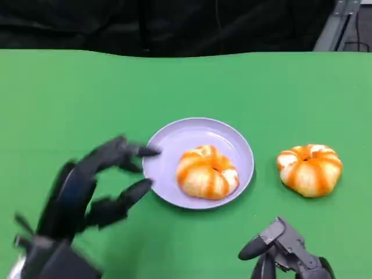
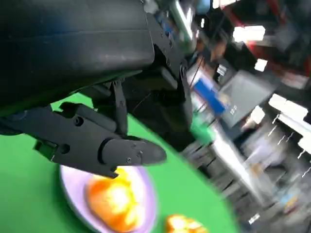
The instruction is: Grasp the bread from the table and place it into the plate.
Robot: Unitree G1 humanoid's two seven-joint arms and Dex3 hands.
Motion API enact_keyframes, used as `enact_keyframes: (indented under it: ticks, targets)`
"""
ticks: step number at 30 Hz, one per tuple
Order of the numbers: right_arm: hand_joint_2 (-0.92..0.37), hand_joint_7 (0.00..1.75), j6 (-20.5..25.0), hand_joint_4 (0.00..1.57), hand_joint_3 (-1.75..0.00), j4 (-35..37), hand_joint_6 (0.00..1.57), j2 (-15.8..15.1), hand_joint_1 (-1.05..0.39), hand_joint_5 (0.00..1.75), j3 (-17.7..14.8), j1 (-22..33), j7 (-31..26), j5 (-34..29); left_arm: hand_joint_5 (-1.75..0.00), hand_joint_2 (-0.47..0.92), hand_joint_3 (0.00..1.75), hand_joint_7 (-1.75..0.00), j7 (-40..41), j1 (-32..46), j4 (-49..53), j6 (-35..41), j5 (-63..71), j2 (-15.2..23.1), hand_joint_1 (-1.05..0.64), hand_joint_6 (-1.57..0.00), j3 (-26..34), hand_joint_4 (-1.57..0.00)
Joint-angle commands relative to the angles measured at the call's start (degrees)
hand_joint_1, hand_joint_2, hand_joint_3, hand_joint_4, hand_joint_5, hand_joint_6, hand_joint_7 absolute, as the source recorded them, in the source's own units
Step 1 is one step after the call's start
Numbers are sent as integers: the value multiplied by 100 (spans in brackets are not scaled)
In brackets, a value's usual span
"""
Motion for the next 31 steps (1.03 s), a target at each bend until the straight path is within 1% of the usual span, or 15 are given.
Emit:
enact_keyframes:
  ticks: [1, 3, 5, 6, 7, 9, 15, 20, 23, 26, 29, 31]
  targets:
    - [-80, 175, 7, 68, -131, -42, 33, -66, -9, 175, -65, 8, 19, 64, -159, 31, 150, -137, 48, 738, -464, 29, -506, -178, 1, -87, 265, -88]
    - [-80, 175, -24, 68, -131, -27, 33, -95, -9, 175, -92, 2, 33, 92, -170, 27, 160, -153, -82, 952, -646, 155, -720, -237, 3, -87, 227, -92]
    - [-80, 175, -57, 68, -131, -17, 33, -122, -9, 175, -118, -5, 45, 108, -173, 23, 166, -161, -153, 1064, -740, 226, -825, -284, 2, -88, 189, -95]
    - [-80, 175, -81, 68, -131, -1, 33, -135, -8, 175, -134, -13, 45, 110, -174, 23, 166, -164, -178, 1123, -796, 297, -846, -314, 2, -88, 169, -96]
    - [-80, 175, -94, 68, -131, 13, 33, -146, -8, 175, -149, -18, 47, 109, -174, 25, 162, -166, -203, 1167, -840, 365, -873, -352, 0, -86, 147, -95]
    - [-79, 175, -130, 67, -131, 48, 33, -164, -8, 175, -180, -36, 32, 75, -175, 26, 159, -168, -241, 1213, -886, 448, -887, -400, 0, -85, 119, -95]
    - [-77, 175, -231, 68, -130, 159, 33, -176, -8, 175, -264, -89, -41, -29, -175, 25, 164, -168, -439, 1290, -865, 469, -950, -454, -2, -83, 36, -97]
    - [-76, 175, -88, 67, -131, 105, 35, -151, -9, 175, -336, -156, -76, -115, -175, 27, 164, -173, -476, 1226, -869, 582, -957, -542, -4, -79, 30, -96]
    - [-76, 175, 20, 67, -130, 45, 35, -152, -9, 175, -367, -183, -41, -129, -175, 23, 170, -173, -465, 1169, -801, 550, -903, -561, -5, -81, 41, -96]
    - [-76, 175, 37, 67, -130, 36, 34, -152, -10, 175, -366, -183, -39, -129, -175, 22, 171, -173, -470, 1167, -799, 549, -899, -568, -5, -81, 47, -96]
    - [-76, 175, 24, 69, -130, 164, 35, -209, -10, 175, -508, -386, 7, -38, -175, 21, 174, -173, -481, 1090, -695, 526, -832, -581, -6, -83, -9, -98]
    - [-75, 175, 9, 70, -130, 195, 36, -209, -10, 175, -529, -439, 45, 27, -175, 20, 174, -173, -483, 1109, -700, 551, -813, -576, -6, -84, -26, -99]
